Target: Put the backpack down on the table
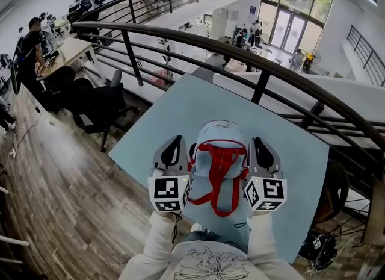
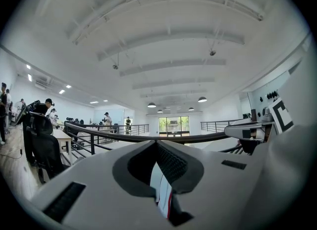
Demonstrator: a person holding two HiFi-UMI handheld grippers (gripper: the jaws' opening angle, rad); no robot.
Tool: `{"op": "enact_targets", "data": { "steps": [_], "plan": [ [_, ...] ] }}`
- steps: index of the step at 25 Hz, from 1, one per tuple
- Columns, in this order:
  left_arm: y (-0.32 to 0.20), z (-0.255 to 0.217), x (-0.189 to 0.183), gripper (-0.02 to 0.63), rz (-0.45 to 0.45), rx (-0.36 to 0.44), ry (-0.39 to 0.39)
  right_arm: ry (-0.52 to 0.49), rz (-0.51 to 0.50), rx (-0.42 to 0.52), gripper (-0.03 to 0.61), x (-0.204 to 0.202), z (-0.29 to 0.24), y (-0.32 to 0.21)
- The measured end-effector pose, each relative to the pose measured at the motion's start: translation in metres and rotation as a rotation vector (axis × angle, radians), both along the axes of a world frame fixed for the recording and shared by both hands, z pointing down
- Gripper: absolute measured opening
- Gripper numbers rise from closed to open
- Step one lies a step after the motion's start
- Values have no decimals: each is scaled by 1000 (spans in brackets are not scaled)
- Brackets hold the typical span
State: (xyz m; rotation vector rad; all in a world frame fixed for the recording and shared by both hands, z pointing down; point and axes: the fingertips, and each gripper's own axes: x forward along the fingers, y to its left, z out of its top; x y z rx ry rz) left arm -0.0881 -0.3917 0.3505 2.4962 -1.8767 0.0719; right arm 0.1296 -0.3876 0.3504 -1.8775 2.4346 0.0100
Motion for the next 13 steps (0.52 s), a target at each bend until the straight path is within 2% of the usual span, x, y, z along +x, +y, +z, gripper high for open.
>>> {"op": "enact_targets", "data": {
  "steps": [13],
  "plan": [
    [-4, 1, 5, 6, -5, -6, -5, 8, 0, -3, 49, 8, 0, -4]
  ]
}}
